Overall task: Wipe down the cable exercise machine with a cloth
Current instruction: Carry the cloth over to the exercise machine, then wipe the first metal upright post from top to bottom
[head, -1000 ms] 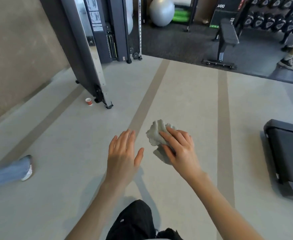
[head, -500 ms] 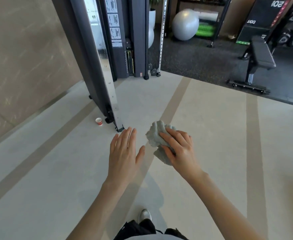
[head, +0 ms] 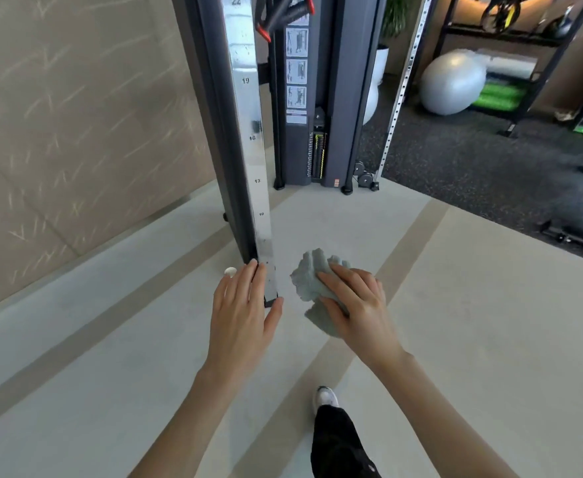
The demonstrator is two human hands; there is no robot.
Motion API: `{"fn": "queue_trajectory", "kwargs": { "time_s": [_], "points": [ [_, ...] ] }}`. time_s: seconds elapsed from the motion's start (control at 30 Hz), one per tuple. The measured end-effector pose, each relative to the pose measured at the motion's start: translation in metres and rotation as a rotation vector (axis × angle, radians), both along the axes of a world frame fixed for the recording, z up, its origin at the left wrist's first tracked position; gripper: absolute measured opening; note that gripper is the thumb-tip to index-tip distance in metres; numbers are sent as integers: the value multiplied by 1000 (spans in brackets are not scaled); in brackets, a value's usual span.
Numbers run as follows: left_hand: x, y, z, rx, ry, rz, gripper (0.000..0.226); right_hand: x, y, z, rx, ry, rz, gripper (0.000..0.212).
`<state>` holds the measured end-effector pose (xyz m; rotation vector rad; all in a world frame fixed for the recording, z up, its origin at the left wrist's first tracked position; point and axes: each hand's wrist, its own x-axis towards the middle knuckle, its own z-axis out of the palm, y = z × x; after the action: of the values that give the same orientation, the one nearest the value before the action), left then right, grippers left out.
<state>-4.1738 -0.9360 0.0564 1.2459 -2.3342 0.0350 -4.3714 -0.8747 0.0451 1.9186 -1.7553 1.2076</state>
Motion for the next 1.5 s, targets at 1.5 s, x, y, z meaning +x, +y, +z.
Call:
{"fn": "queue_trajectory", "kwargs": {
  "time_s": [1.5],
  "points": [
    [-45, -533, 226, -572, -113, -104, 61, -58, -595, 326, -700, 427, 159, 31]
  ]
}}
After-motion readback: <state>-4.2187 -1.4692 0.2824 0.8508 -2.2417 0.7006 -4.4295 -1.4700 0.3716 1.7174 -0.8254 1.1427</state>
